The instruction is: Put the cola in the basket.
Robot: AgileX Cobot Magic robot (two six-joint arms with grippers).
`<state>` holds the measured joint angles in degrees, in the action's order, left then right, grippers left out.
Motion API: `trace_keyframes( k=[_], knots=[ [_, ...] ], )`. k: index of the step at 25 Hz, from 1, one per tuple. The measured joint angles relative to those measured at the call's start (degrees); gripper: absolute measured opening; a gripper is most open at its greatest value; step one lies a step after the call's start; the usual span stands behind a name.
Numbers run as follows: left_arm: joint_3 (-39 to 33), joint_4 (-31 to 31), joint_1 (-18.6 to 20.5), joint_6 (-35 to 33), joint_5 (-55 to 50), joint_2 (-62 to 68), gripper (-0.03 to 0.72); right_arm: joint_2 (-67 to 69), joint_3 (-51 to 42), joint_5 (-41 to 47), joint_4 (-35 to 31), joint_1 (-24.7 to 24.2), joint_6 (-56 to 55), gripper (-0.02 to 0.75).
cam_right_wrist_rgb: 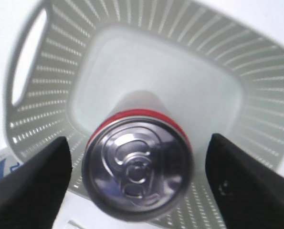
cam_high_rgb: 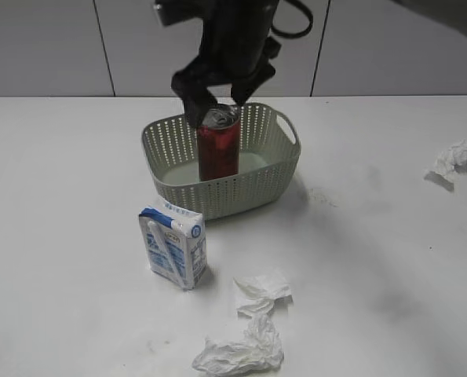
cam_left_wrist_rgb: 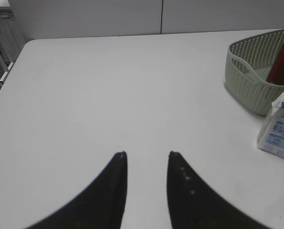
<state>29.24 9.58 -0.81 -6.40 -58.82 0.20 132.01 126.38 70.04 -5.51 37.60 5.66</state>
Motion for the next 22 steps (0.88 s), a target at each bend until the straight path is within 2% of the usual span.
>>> trace_keyframes(
  k=[6,12,18,22],
  knots=[
    [0.0,0.0,0.0,0.0,0.0,0.0,0.232,-5.4,5.8,-1.1,-0.1,-4.7,-5.0,0.668],
    [0.0,0.0,0.0,0.0,0.0,0.0,0.232,-9.1,5.8,-0.7,-0.3,-14.9,-7.3,0.663],
    [0.0,0.0,0.0,0.0,0.0,0.0,0.232,-14.8,-3.0,-0.8,-1.0,-27.5,-8.2,0.651],
    [0.0,0.0,0.0,0.0,0.0,0.0,0.232,-20.6,-13.5,-0.6,-0.2,-30.6,-7.7,0.639]
  ],
)
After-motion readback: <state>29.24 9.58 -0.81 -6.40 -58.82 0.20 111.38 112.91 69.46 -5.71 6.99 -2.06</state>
